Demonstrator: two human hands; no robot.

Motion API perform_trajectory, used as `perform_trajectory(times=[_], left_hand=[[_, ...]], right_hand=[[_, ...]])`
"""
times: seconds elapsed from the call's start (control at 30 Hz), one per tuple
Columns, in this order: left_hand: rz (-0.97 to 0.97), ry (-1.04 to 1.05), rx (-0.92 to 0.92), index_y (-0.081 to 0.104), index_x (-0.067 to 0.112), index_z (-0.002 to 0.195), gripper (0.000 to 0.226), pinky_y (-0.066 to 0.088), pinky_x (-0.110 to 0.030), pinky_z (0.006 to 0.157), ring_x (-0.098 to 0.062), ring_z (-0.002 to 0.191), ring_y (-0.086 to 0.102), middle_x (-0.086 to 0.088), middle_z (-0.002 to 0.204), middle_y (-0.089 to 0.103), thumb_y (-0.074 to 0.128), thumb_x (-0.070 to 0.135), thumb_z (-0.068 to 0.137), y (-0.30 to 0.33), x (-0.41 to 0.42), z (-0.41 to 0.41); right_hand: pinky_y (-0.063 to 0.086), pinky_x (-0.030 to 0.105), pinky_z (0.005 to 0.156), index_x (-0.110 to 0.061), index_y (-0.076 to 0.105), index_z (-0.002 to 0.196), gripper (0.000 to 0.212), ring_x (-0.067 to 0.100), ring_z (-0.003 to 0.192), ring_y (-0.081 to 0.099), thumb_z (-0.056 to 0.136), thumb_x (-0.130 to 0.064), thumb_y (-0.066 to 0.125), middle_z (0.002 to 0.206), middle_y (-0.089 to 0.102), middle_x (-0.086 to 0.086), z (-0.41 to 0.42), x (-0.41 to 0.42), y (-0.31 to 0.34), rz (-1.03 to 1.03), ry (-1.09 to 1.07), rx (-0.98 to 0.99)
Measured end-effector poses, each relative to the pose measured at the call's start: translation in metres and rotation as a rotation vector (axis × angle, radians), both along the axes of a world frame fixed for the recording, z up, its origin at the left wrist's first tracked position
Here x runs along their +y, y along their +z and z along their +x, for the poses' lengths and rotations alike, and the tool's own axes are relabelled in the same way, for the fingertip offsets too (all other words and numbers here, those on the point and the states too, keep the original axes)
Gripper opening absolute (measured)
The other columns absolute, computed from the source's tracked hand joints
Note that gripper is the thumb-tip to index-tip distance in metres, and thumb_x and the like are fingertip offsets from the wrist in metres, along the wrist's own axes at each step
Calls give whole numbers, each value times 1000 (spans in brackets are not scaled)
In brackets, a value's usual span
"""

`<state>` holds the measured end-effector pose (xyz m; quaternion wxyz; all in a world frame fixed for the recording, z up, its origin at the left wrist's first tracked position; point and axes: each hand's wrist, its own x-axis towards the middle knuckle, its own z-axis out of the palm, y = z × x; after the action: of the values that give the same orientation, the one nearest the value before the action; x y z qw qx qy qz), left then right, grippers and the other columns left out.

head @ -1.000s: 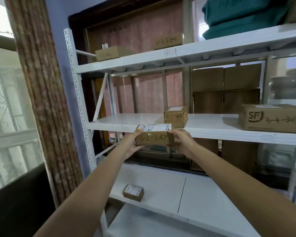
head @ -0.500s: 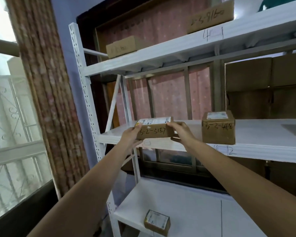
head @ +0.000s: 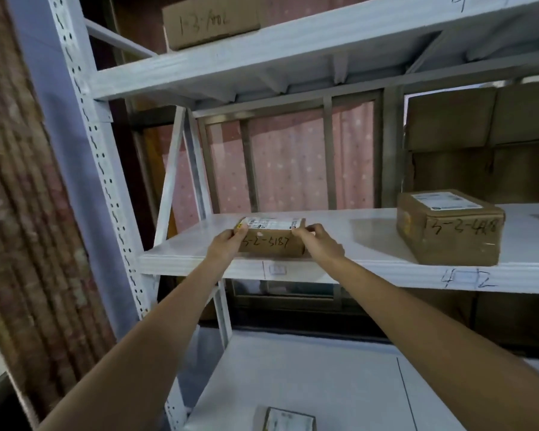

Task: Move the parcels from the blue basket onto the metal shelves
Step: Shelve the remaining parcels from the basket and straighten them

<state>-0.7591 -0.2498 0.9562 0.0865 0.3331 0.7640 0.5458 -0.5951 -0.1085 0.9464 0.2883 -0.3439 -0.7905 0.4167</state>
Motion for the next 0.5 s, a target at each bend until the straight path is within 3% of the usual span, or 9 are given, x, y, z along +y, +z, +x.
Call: perform_trajectory(times=[0.1, 0.23, 0.37, 0.5], left_hand=[[-94, -34, 101, 59, 14, 122, 68, 38, -45, 107, -29, 116, 54, -10, 125, 61, 37, 68, 88, -16, 3, -20], [-171, -27, 178, 57, 32, 106, 66, 30, -49, 108, -27, 118, 51, -1, 116, 60, 26, 83, 77, -28, 2, -38], [-213, -72, 262, 57, 30, 115, 75, 22, -48, 106, -28, 122, 47, -1, 121, 60, 21, 84, 77, -36, 4, -49], [-131, -97, 235, 54, 32, 113, 64, 20, -46, 109, -26, 125, 45, 2, 123, 60, 30, 81, 80, -42, 1, -48]], right_hand=[[20, 50, 113, -31, 43, 125, 58, 22, 107, 46, 86, -72, 30, 87, 54, -13, -8, -4, -1, 56, -64, -103], [21, 52, 114, -32, 42, 132, 60, 26, 119, 50, 88, -69, 25, 84, 56, -12, -10, -9, -6, 112, -116, -145], [25, 53, 113, -35, 41, 132, 70, 26, 123, 51, 78, -77, 24, 123, 63, -3, -10, -10, -7, 75, -100, -141], [29, 53, 111, -36, 41, 133, 86, 29, 125, 51, 66, -88, 24, 130, 60, -1, -10, -9, -6, 20, -81, -125]])
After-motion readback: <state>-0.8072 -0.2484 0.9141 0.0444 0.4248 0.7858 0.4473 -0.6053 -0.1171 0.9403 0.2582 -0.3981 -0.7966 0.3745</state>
